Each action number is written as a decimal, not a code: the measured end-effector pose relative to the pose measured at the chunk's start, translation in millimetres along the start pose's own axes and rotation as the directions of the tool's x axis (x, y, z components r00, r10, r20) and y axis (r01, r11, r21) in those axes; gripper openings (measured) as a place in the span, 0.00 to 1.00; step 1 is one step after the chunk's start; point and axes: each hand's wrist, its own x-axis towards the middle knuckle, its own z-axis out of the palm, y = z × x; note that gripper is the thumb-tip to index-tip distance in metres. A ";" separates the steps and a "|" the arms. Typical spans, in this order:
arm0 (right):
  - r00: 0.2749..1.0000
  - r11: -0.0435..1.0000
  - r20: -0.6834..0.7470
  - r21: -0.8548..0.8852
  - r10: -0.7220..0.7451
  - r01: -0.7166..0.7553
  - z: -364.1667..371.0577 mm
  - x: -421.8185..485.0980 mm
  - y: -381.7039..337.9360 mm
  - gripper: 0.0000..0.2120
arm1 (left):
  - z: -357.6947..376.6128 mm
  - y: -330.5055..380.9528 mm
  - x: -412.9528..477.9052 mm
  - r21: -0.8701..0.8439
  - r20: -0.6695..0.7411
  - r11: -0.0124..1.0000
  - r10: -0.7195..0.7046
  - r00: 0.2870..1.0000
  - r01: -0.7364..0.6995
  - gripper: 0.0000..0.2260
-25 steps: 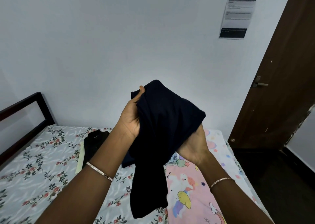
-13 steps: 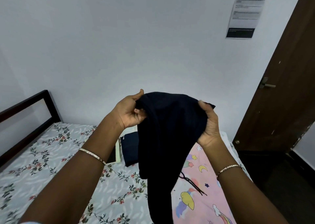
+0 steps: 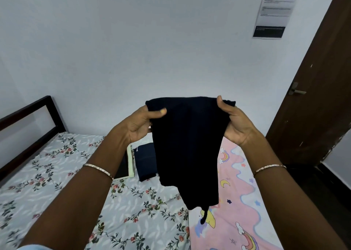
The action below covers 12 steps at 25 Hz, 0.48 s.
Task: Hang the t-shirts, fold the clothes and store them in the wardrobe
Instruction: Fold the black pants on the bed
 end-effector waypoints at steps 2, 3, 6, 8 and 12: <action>0.999 0.998 -0.008 -0.037 -0.045 0.045 -0.7 4.8 -5.3 0.19 | 6.4 -2.7 4.3 0.078 0.028 0.995 0.063 0.998 -0.065 0.19; 0.997 0.992 -0.027 -0.109 -0.074 0.071 -3.3 6.8 -6.4 0.17 | 10.1 -1.8 8.0 0.107 -0.003 0.990 0.094 0.996 -0.094 0.19; 0.991 0.954 -0.111 -0.295 -0.079 0.043 -13.5 6.7 -8.5 0.16 | 19.3 8.8 17.9 0.061 -0.175 0.988 0.148 0.973 -0.139 0.10; 0.976 0.957 -0.201 -0.289 -0.079 0.018 -22.7 8.7 -9.3 0.13 | 22.8 12.0 22.9 -0.061 -0.262 0.994 0.077 0.962 -0.096 0.10; 0.950 0.980 -0.283 -0.183 -0.131 0.081 -35.2 13.3 -0.7 0.17 | 27.6 3.6 26.7 -0.202 -0.217 0.979 -0.017 0.976 -0.028 0.07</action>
